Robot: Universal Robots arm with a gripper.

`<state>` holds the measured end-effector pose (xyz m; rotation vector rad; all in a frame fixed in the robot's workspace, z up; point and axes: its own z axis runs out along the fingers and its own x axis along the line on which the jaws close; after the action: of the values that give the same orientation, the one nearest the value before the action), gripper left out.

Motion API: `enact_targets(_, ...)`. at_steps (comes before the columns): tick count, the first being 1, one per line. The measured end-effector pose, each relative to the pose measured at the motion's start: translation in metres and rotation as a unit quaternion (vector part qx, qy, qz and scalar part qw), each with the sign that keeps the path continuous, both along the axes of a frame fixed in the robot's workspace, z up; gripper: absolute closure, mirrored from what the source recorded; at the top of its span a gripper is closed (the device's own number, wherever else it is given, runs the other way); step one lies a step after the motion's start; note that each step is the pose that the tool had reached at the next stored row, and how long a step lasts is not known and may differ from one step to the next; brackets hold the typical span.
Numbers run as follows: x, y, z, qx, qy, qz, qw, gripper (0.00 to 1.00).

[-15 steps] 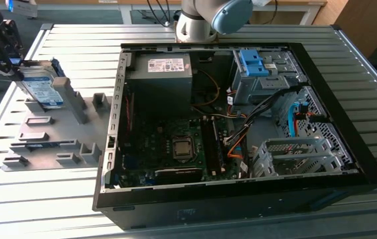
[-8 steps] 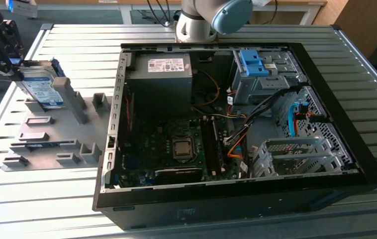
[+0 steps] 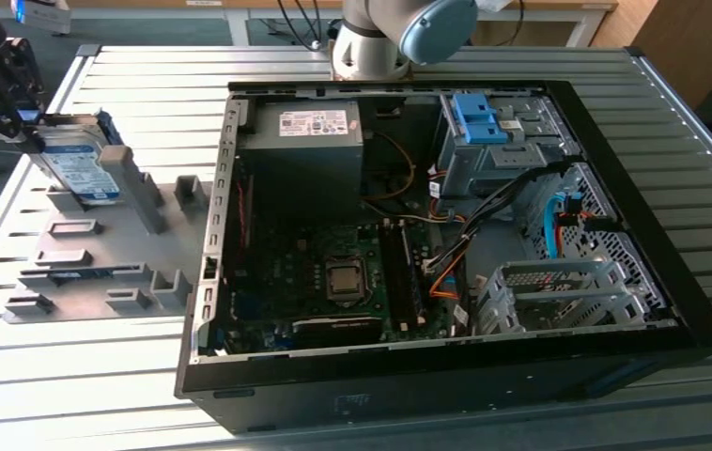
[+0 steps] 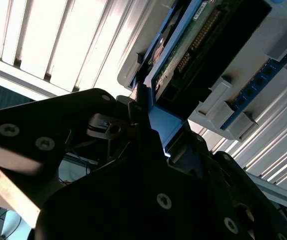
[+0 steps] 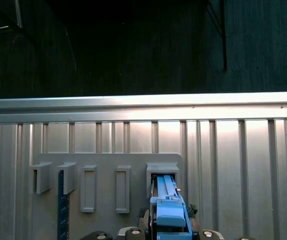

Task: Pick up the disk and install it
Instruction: 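Pick up the disk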

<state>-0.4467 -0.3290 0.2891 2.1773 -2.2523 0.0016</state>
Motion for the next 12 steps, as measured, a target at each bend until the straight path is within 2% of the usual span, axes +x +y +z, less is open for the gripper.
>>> enact_targets(2,0.0,0.0,0.0,0.0,0.0,0.0,1.0,0.62)
enact_targets(3,0.0,0.0,0.0,0.0,0.0,0.0,1.0,0.55)
enact_targets(12,0.0,0.0,0.0,0.0,0.0,-0.001,1.0,0.56)
